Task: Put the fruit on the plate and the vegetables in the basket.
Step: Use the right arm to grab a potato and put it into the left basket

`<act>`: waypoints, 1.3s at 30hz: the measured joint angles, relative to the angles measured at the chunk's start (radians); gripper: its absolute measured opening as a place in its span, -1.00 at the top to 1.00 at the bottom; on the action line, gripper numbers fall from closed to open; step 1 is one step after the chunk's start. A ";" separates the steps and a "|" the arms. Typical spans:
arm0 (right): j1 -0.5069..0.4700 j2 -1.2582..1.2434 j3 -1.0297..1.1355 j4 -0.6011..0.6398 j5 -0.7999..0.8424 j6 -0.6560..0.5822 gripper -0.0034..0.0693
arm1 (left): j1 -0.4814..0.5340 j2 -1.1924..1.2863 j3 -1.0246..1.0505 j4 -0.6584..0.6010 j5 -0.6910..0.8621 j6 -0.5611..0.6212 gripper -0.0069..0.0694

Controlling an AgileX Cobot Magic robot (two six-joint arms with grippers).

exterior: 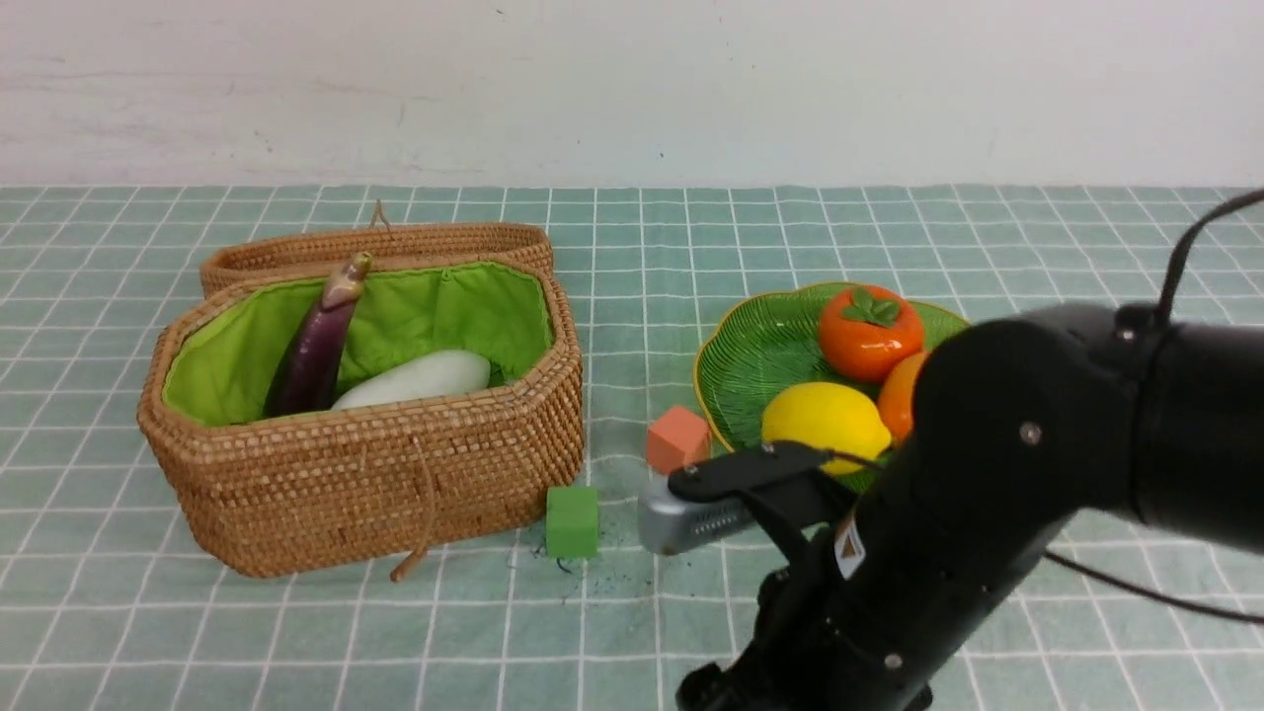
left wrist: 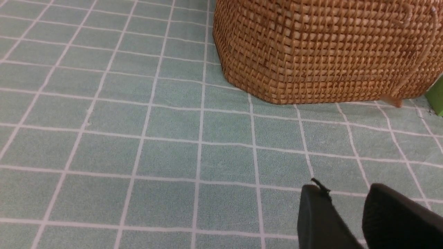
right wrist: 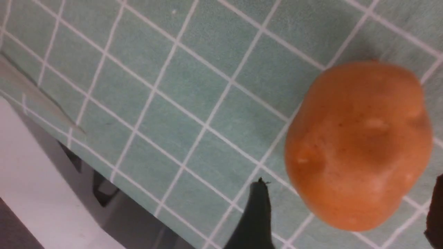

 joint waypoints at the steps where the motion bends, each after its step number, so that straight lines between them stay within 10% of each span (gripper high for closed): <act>1: 0.000 0.005 0.028 0.018 -0.038 0.012 -0.76 | 0.000 0.000 0.000 0.000 0.000 0.000 0.29; 17: 0.002 0.119 0.127 0.124 -0.254 0.000 -0.72 | 0.000 0.000 0.000 0.000 0.000 0.000 0.25; 27: 0.001 0.089 0.038 0.162 -0.212 -0.236 -0.70 | 0.000 0.000 0.000 0.000 0.000 0.000 0.23; 39: 0.001 0.212 -0.619 -0.192 -0.169 -0.206 -0.70 | 0.000 0.000 0.000 0.000 0.000 0.000 0.22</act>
